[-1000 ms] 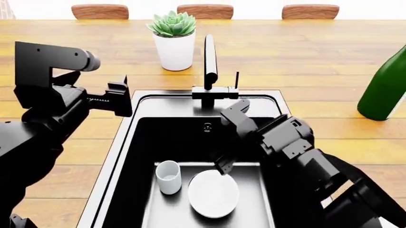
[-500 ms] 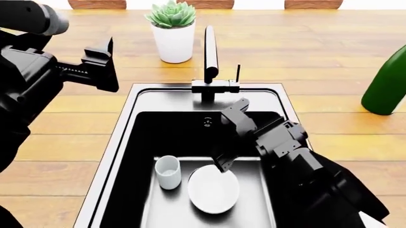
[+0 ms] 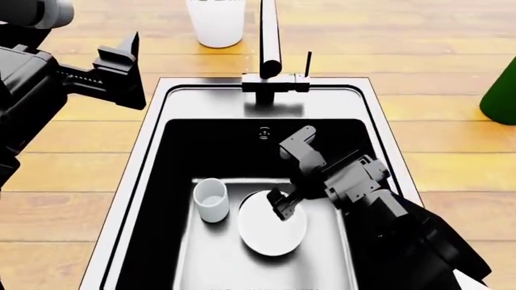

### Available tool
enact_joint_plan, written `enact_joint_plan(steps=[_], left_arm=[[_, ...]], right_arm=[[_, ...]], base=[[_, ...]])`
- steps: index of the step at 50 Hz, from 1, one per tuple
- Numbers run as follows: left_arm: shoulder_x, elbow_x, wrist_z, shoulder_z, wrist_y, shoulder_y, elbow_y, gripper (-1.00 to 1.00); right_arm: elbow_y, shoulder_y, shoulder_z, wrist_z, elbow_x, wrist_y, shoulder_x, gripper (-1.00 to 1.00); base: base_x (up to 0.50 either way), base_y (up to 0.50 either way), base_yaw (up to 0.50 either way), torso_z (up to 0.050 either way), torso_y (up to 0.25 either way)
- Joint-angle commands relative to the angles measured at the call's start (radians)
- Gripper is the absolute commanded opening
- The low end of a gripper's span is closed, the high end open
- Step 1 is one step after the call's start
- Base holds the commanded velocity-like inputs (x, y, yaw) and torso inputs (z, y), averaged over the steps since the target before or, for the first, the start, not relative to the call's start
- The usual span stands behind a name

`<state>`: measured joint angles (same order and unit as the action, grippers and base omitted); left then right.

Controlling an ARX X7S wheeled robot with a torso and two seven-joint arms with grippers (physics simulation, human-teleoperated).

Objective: Pick the cup and bowl from the sink and place them on the counter for drying.

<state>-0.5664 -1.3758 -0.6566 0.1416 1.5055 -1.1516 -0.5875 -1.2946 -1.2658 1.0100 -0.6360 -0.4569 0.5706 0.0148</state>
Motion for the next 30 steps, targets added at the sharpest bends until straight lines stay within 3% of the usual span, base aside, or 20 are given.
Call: enact_joint_plan(steps=[1,27,28,30], left_arm=[[-0.041,-0.132,-0.098,0.023,0.002,-0.014,0.012,1.0],[-0.097,-0.223,-0.182,-0.038,-0.048,-0.056,0.04,1.0],[-0.096,-0.221,-0.188,-0.037,-0.054,-0.055,0.044,1.0],[-0.095,-0.231,-0.189,-0.031,-0.066,-0.057,0.045,1.0]], right_arm=[[0.012,0.013,-0.003,-0.012,0.01,0.0,-0.003,1.0],[-0.01,0.027,-0.074,-0.03,0.079,-0.031,-0.002,1.0],[-0.006,0.028,-0.069,-0.002,0.092,-0.06,0.0,-1.0],[0.026,0.03,-0.071,-0.017,0.084,-0.044,0.008,-1.0]], base=[[0.0,0.0,0.0,0.005,-0.125],[0.0,0.0,0.0,0.005,-0.122],[0.0,0.0,0.0,0.0,-0.027],[0.0,0.0,0.0,0.0,0.0]])
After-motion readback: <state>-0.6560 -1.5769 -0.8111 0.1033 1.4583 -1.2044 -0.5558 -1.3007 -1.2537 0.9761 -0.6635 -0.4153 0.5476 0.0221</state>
